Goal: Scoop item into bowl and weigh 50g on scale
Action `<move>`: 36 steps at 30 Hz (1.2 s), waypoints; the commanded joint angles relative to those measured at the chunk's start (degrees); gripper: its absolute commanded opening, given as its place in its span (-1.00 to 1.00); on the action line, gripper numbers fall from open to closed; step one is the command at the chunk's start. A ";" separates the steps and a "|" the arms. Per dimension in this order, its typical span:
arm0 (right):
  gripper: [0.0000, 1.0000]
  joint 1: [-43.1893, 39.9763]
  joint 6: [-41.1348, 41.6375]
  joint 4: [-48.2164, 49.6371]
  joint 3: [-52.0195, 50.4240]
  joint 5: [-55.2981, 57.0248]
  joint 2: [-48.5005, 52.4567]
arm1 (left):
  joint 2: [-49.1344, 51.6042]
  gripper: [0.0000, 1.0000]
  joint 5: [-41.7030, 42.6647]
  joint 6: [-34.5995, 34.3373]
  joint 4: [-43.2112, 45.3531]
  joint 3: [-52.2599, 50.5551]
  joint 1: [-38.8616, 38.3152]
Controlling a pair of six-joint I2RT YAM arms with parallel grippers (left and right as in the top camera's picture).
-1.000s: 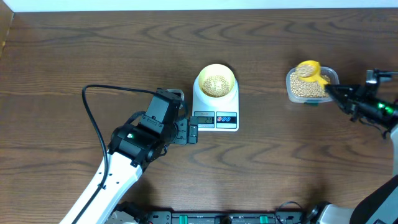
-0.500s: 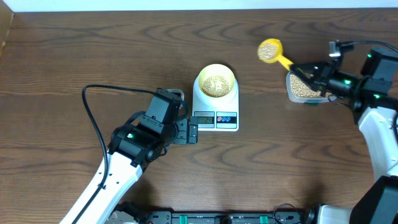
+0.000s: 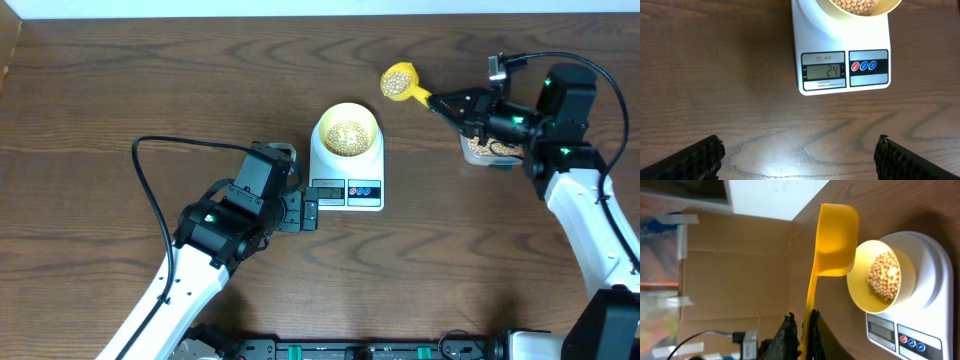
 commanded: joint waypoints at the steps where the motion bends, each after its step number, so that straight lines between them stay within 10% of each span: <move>1: -0.82 1.81 -0.42 0.31 0.09 5.29 0.39 | 0.00 0.96 -0.72 0.55 -0.04 0.07 0.28; 22: -0.98 9.38 -6.64 4.94 0.09 5.09 10.71 | 0.00 0.96 -0.72 0.57 -0.04 0.07 0.28; 36: -0.98 9.38 -30.05 -1.70 0.09 4.98 10.88 | 0.00 0.96 -0.74 0.55 -0.04 0.09 0.28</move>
